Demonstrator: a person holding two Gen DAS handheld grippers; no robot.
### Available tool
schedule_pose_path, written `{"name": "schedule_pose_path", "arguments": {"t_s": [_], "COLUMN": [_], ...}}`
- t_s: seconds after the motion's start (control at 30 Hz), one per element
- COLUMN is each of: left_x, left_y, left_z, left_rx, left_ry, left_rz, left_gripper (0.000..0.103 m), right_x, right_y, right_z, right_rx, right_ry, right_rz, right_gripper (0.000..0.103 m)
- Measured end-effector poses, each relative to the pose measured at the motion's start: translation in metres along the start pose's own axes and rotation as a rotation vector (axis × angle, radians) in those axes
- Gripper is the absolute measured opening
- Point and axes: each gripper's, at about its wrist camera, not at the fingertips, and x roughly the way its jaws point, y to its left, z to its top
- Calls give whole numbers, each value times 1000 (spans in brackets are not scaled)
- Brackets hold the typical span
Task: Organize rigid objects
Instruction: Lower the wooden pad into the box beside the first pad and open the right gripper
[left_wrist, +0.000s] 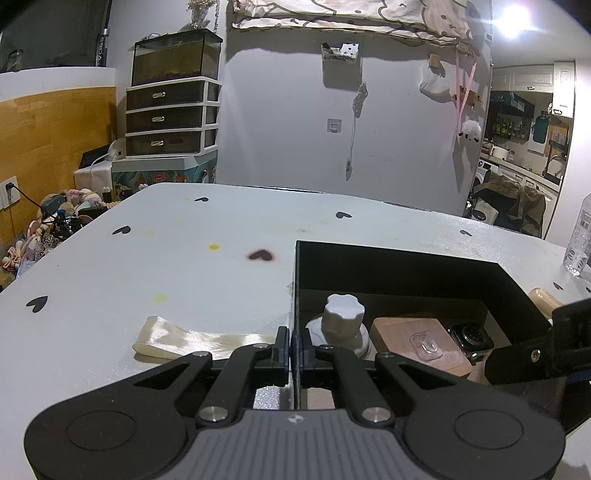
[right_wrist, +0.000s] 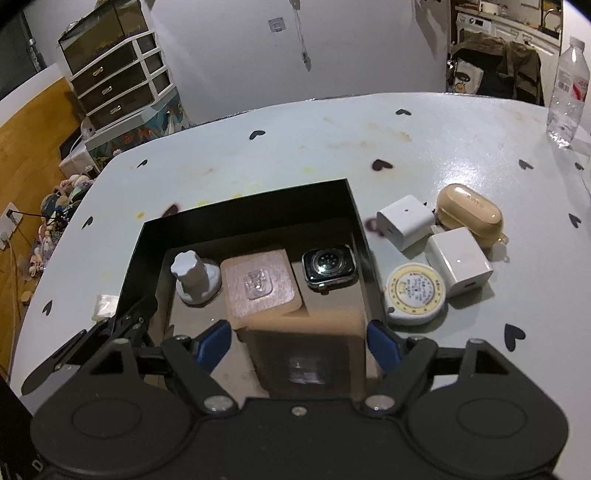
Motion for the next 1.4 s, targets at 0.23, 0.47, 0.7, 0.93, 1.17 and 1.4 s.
{"name": "schedule_pose_path", "arguments": {"t_s": [0.23, 0.47, 0.7, 0.93, 1.17, 1.4], "left_x": [0, 0, 0, 0, 0, -1], "left_y": [0, 0, 0, 0, 2, 2], "left_z": [0, 0, 0, 0, -1, -1], "left_rx": [-1, 0, 0, 0, 4, 0], "left_ry": [0, 0, 0, 0, 0, 2], "left_rz": [0, 1, 1, 2, 11, 5], "left_gripper": [4, 4, 4, 4, 3, 3], "right_x": [0, -8, -12, -35, -50, -29], "right_y": [1, 0, -2, -15, -34, -17], "right_z": [-2, -2, -3, 0, 20, 31], "right_rx": [-6, -8, -9, -52, -96, -203], "right_ry": [4, -25, -27, -82, -83, 171], "right_rz": [5, 17, 33, 105, 211, 262], "right_gripper": [89, 90, 90, 90, 74, 34]}}
